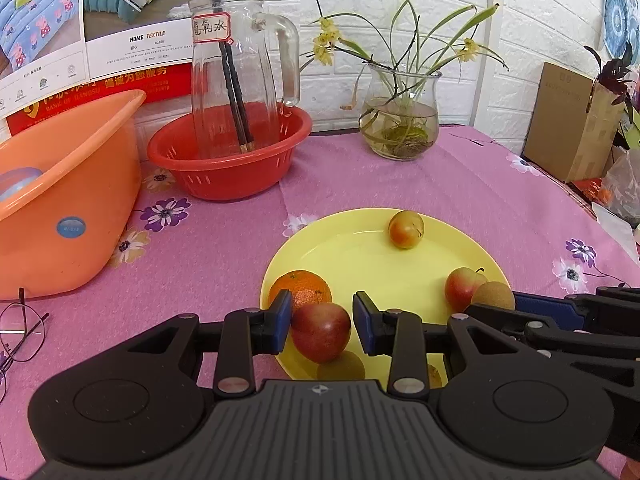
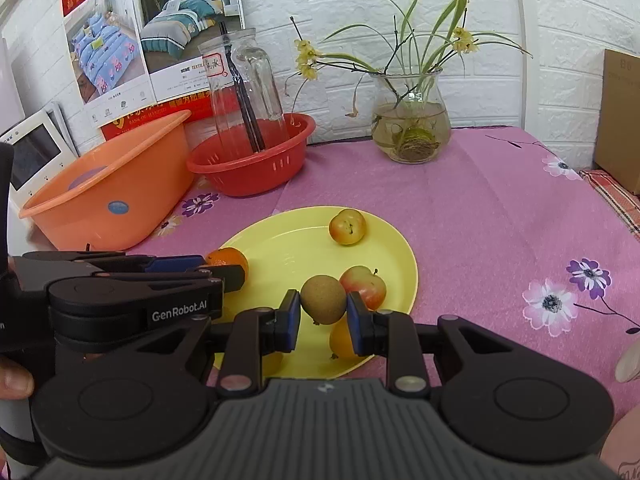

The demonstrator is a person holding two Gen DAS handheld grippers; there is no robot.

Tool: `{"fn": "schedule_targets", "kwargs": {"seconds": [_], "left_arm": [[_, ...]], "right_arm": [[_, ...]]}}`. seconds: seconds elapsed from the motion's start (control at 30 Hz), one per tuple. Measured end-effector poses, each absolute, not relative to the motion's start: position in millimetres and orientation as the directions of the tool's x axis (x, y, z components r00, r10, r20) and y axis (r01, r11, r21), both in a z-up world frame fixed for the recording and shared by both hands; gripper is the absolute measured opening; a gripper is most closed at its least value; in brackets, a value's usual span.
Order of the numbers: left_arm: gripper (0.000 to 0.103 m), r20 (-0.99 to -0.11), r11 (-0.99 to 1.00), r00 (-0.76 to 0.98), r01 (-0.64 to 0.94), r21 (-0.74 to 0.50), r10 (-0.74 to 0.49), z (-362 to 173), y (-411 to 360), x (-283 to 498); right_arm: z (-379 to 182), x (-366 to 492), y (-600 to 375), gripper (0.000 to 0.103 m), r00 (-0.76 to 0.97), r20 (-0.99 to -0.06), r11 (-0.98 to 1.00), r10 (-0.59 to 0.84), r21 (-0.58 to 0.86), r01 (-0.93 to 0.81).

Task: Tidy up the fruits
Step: 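Lower both fruits onto the yellow plate and open both tools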

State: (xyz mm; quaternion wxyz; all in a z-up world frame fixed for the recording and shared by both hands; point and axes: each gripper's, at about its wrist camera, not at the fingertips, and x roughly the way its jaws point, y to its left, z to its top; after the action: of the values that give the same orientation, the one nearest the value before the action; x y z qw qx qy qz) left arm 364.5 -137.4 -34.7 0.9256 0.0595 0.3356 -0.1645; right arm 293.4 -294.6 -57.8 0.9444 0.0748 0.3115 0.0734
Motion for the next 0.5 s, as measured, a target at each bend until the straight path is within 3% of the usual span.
{"fn": "schedule_targets", "kwargs": {"seconds": [0.5], "left_arm": [[0.032,-0.640,0.937,0.718,0.349,-0.010,-0.274,-34.3,-136.3,363.1]], "right_arm": [[-58.0,292.7,-293.4,0.073,0.799,-0.575,0.979,0.177,0.182,-0.086]]}}
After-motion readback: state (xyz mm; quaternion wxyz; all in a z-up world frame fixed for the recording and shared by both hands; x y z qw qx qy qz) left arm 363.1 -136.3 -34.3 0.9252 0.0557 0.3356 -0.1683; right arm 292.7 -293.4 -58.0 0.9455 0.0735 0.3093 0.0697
